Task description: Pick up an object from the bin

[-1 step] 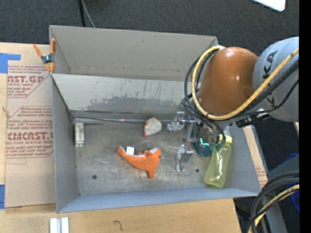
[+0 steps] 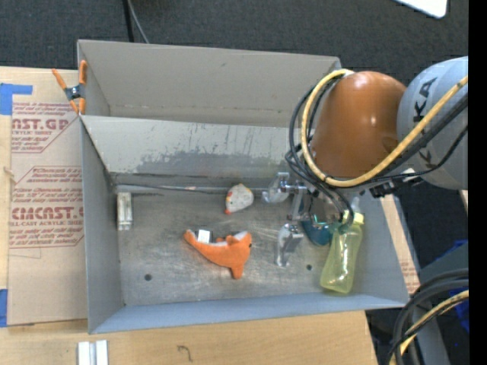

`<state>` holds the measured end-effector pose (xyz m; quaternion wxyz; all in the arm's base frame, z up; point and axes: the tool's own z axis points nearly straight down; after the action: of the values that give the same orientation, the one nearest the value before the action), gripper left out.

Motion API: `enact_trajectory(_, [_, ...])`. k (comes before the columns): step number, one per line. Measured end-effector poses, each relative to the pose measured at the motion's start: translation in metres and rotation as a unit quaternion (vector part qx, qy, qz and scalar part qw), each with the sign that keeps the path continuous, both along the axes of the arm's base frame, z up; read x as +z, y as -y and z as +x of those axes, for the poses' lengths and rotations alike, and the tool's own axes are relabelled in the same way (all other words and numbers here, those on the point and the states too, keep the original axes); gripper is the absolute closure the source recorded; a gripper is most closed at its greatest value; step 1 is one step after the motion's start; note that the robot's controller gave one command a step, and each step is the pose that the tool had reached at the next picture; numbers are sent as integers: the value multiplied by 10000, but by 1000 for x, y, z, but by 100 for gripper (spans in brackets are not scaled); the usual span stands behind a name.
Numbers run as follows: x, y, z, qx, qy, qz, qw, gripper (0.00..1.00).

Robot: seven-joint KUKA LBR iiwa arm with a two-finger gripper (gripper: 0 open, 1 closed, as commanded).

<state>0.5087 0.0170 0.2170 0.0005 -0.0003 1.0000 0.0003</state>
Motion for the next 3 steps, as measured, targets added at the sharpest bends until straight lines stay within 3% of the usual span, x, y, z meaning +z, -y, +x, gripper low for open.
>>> enact_trajectory(1, [-45,-5,10,113,44,-2,9999,0])
enact_trajectory(2, [-144,-13,6,-1080,23,4,9942,100])
enact_trajectory(3, [-145,-13,6,-1080,23,5,9941,100])
